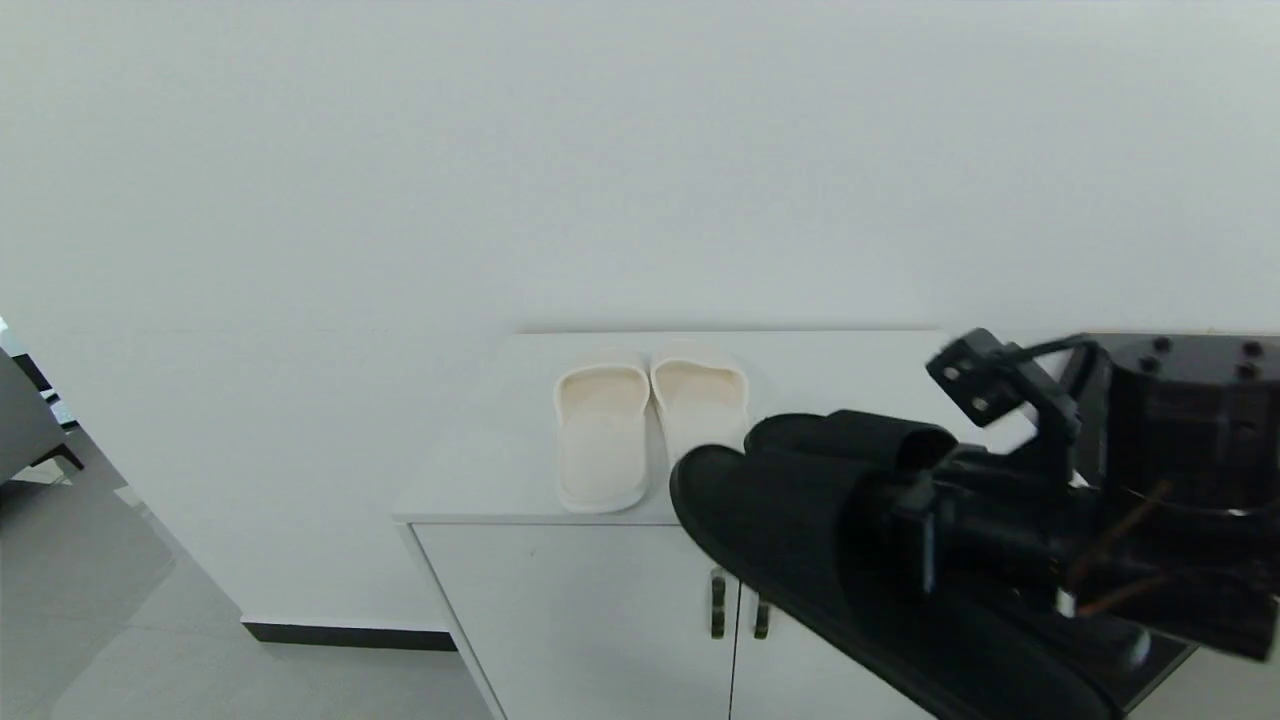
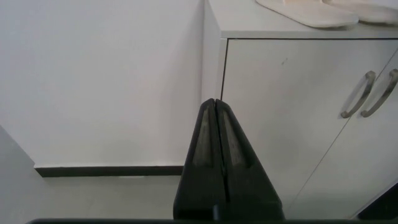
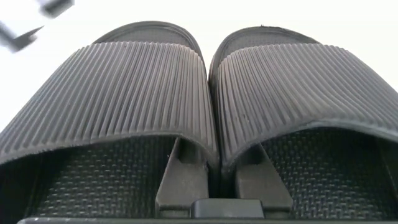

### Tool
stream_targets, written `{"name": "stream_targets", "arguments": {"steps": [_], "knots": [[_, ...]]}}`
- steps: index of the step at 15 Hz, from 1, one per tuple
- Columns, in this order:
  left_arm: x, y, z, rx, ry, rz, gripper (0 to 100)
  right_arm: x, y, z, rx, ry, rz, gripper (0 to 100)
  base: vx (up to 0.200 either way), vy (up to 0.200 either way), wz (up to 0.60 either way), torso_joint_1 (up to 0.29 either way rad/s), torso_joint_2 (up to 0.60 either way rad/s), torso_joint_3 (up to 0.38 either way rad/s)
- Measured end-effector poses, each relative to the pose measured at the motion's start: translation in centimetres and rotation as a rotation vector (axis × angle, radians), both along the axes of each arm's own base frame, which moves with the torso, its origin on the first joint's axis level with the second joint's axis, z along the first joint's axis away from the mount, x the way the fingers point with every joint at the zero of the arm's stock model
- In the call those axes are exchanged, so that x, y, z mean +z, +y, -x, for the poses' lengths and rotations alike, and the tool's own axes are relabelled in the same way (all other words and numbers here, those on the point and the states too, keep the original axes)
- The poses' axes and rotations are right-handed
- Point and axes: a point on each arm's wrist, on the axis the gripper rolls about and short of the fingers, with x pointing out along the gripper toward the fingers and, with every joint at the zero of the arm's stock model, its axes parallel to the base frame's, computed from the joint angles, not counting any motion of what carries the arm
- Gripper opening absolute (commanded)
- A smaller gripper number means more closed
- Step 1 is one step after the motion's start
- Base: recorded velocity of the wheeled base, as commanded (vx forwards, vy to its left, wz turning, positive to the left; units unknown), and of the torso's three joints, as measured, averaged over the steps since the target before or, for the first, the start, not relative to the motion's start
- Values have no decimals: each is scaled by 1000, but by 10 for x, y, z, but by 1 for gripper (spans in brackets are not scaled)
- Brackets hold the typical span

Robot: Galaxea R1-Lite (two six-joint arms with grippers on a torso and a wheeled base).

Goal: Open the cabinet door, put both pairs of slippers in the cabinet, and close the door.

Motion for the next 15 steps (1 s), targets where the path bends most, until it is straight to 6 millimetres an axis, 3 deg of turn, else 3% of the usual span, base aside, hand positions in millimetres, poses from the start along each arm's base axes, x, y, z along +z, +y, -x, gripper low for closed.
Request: {"name": "stream_targets", "arguments": {"steps": [2,5,15], "knots": [[0,0,0,-2,0,0,0,-4,-19,30,118,55,-40,0,0,0,0,0,0,0],[0,0,0,-2,0,0,0,-3,-32,50,208,69,-82,0,0,0,0,0,0,0],[0,0,0,-2,0,0,0,-14,-46,65,351,109,-93,0,-200,0,0,0,1,1]]}}
